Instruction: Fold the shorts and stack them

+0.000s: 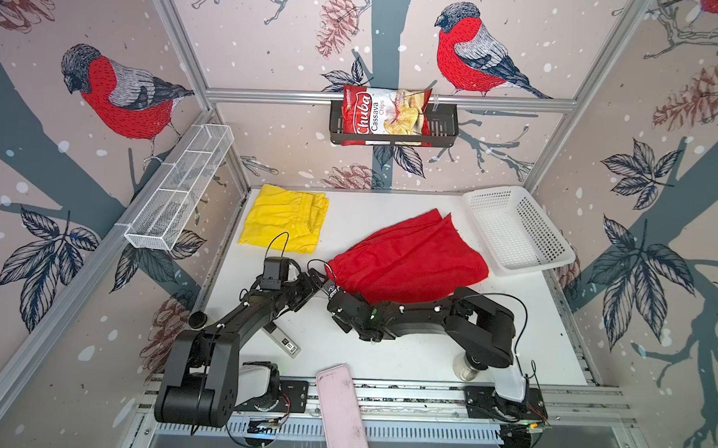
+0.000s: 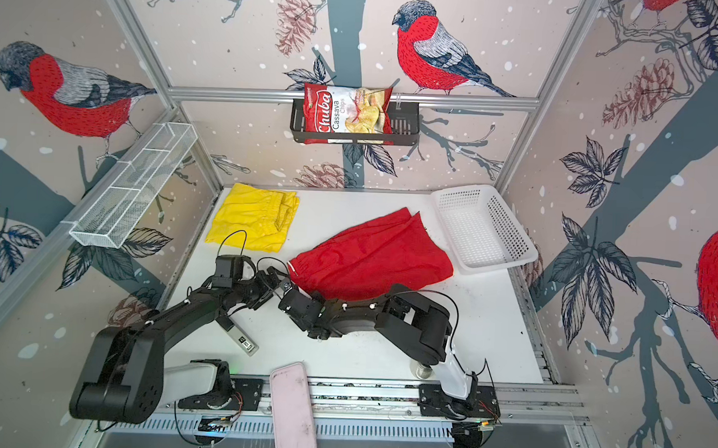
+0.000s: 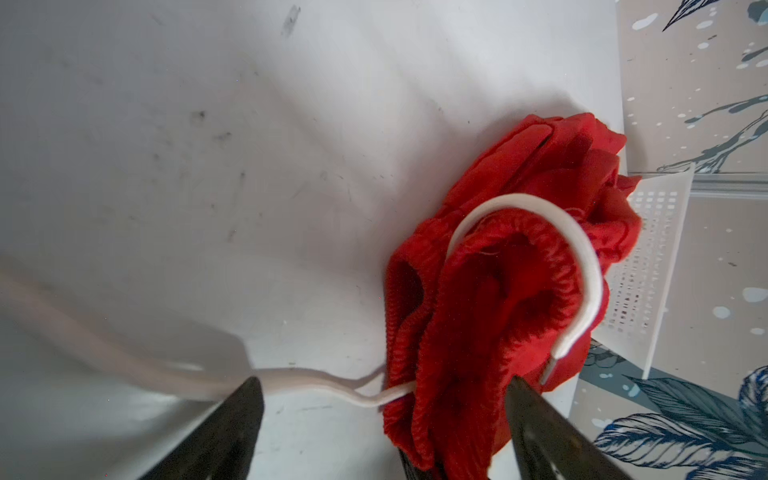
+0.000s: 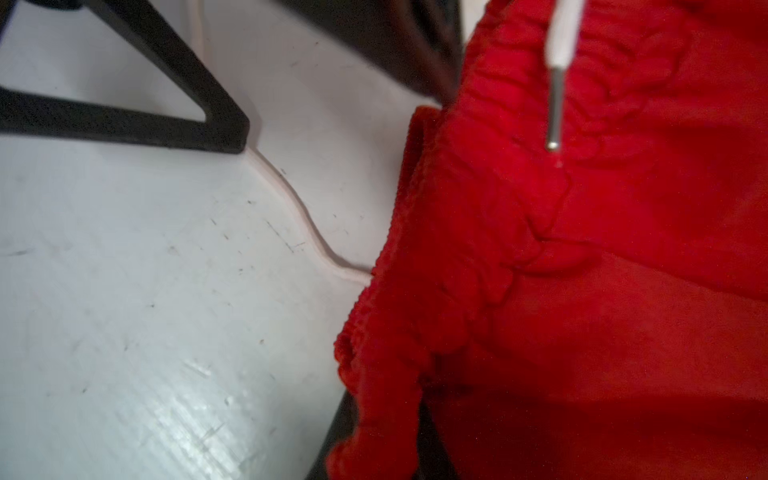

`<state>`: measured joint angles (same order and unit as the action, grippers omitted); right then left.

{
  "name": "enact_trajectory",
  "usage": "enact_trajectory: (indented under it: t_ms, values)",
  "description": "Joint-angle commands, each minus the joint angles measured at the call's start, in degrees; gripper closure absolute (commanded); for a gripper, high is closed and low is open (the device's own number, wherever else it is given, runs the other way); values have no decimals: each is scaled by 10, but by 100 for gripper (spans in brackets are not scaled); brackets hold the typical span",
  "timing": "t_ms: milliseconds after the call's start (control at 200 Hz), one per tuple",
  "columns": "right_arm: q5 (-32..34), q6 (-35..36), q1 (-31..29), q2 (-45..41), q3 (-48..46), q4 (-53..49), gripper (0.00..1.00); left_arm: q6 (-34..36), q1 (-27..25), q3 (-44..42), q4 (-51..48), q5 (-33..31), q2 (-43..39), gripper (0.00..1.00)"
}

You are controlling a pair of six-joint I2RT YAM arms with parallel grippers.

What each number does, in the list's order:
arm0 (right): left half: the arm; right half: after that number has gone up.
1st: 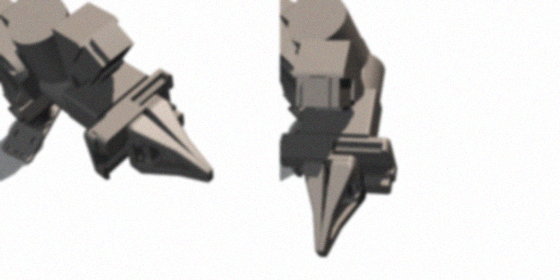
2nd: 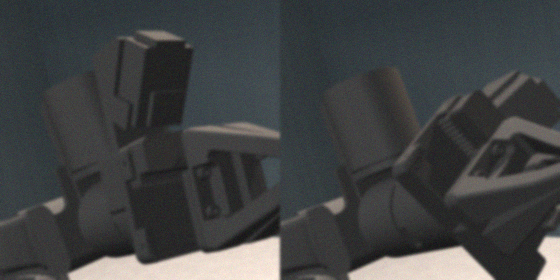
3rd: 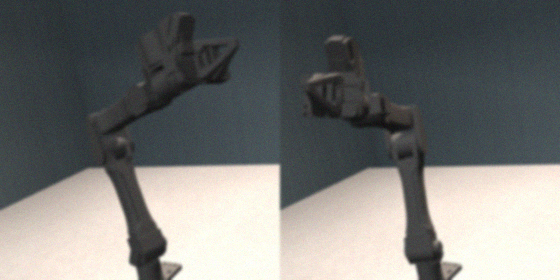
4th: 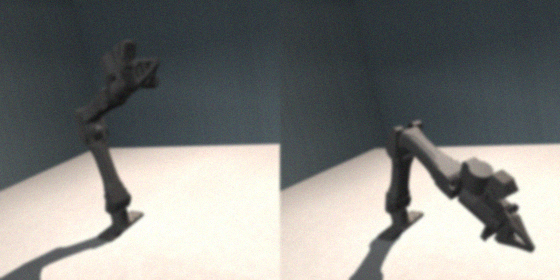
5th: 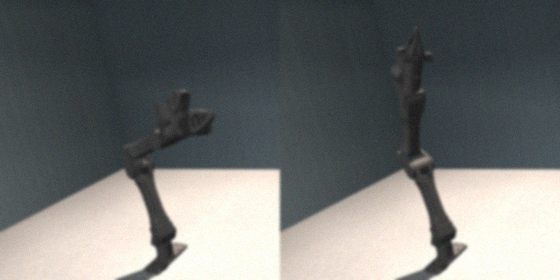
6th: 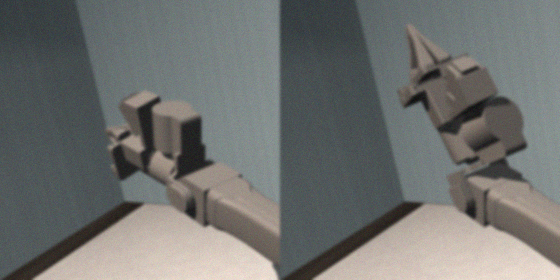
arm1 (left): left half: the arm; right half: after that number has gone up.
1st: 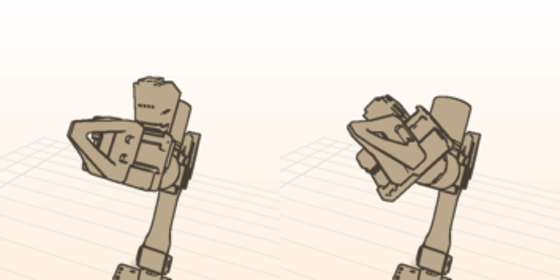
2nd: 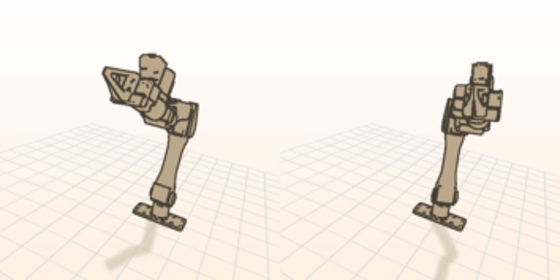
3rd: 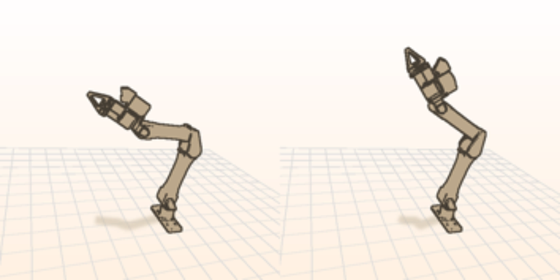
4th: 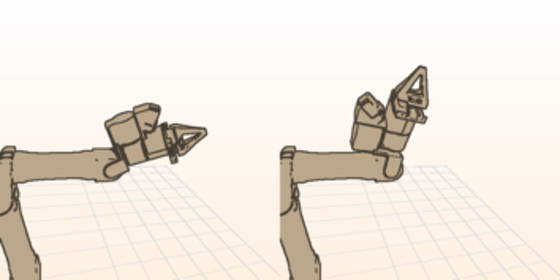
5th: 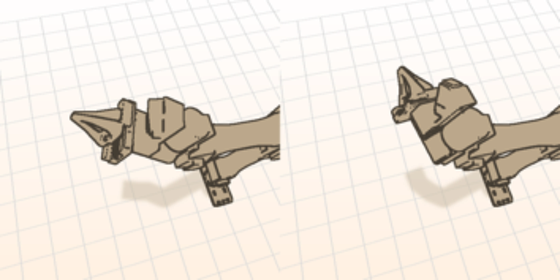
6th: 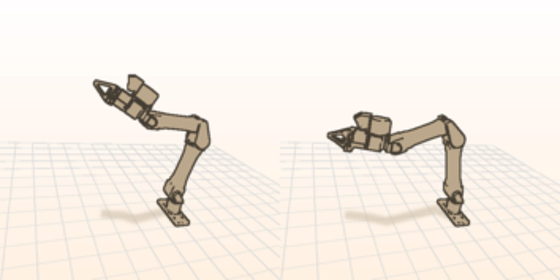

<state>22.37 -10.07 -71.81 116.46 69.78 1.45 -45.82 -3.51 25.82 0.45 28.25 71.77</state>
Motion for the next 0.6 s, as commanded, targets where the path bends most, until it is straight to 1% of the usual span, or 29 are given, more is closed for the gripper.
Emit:
enact_trajectory:
  t_ms: [0, 115, 250, 365, 445, 595]
  values:
    - [-28, -38, 12, -32, -10, 22, 85, -37, -10, -9, 53, -4, -12, 10]
    - [-54, -50, 20, -46, -15, 37, 86, -65, -11, -18, 68, -15, -44, 9]
    - [-71, -57, 26, -40, -14, 41, 89, -102, -12, -34, 88, -27, -114, 8]
    - [-77, -60, 27, -39, -17, 44, 90, -110, -16, -44, 91, -48, -156, 3]
    - [-77, -59, 26, -41, -18, 45, 91, -110, -21, -46, 99, -52, -145, 3]
    - [-69, -60, 25, -49, -24, 44, 91, -115, -41, -43, 139, -32, -66, 2]
